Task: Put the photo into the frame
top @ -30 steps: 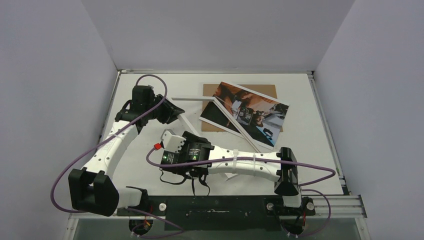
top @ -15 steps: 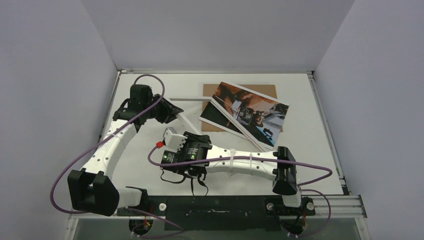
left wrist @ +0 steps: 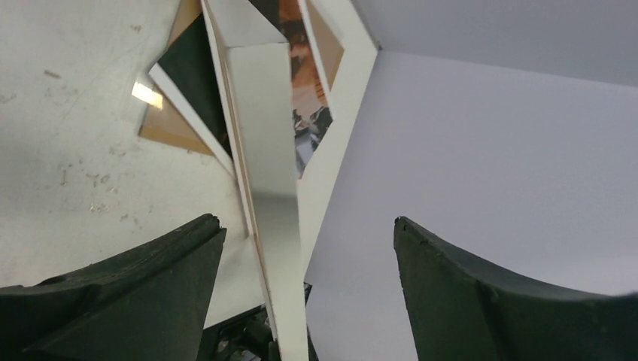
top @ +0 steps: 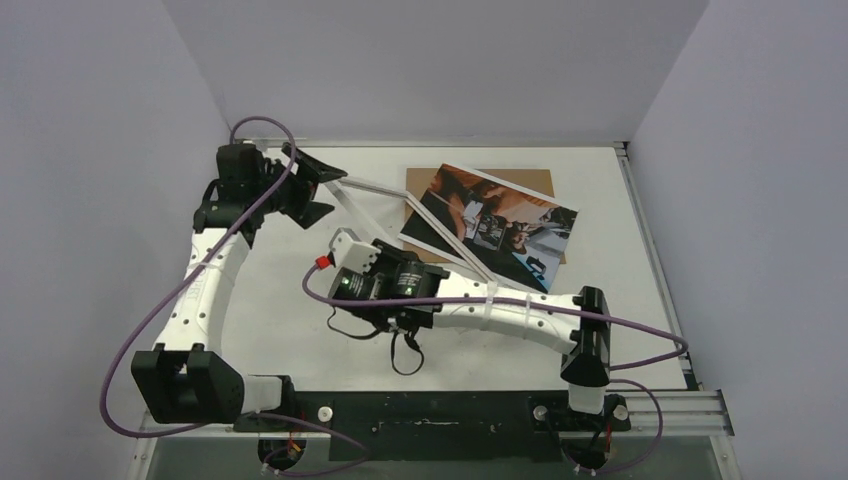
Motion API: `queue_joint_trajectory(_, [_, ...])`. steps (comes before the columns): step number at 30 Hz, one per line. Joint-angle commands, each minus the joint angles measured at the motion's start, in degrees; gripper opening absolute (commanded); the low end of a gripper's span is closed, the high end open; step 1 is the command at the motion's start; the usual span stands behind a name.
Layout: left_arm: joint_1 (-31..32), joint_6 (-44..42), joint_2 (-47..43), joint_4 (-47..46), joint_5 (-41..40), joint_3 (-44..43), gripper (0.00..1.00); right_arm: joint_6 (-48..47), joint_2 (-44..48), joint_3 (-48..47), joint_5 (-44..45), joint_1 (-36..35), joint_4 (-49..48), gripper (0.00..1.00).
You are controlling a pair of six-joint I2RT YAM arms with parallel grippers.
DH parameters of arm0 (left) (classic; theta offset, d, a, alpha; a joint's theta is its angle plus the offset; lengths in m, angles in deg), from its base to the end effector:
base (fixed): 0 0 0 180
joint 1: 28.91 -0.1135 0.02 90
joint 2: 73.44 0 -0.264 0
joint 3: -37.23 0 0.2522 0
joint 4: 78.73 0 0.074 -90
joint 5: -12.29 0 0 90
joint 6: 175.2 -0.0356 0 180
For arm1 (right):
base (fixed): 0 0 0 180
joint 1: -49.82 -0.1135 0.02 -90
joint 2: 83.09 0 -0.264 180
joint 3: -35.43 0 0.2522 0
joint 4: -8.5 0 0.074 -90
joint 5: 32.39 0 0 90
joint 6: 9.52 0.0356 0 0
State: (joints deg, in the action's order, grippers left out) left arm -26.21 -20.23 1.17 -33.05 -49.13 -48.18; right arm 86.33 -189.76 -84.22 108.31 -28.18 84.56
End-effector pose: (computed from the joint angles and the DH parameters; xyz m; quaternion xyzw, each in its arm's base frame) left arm 0.2829 -0.0304 0.3551 -0.3464 0.7944 -0.4314 0.2506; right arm 0.1070 0.3711 0.3370 -0.4370 0.7690 -0.1693 0.4347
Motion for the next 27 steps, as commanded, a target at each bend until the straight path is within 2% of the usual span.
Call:
queue_joint_trajectory(1, [-4.6,-4.1,1.1,-4.3,5.9,-8.9,0.85,-4.8,7.6,-2.0,1.6,5.5,-6.2,0.00])
queue_joint_trajectory(8, [-6.0,-5.8,-0.6,-6.3,4.5,-13.8,0.89,-4.3,9.3,-5.5,-8.4,12.8,-9.5,0.00])
queue_joint_trajectory(13, [-6.0,-7.1,-3.0,-2.9,1.1,-12.5,0.89,3.2,8.6,-12.3,-21.8,18.8,-10.7,0.00])
queue_joint_trajectory(19, [-6.0,-11.7,-6.6,3.2,-4.6,-8.7,0.89,12.2,6.4,-15.7,-31.9,22.2,-13.1,0.00])
queue_joint_trajectory(24, [-6.0,-16.2,-8.7,8.7,-10.5,-6.2,0.89,24.2,6.4,-11.8,-42.4,26.6,-20.7,0.00])
queue_joint_trajectory(27, [-6.1,-18.1,-9.7,11.2,-13.8,-5.1,0.89,31.2,6.0,-8.5,-45.9,28.3,-26.0,0.00])
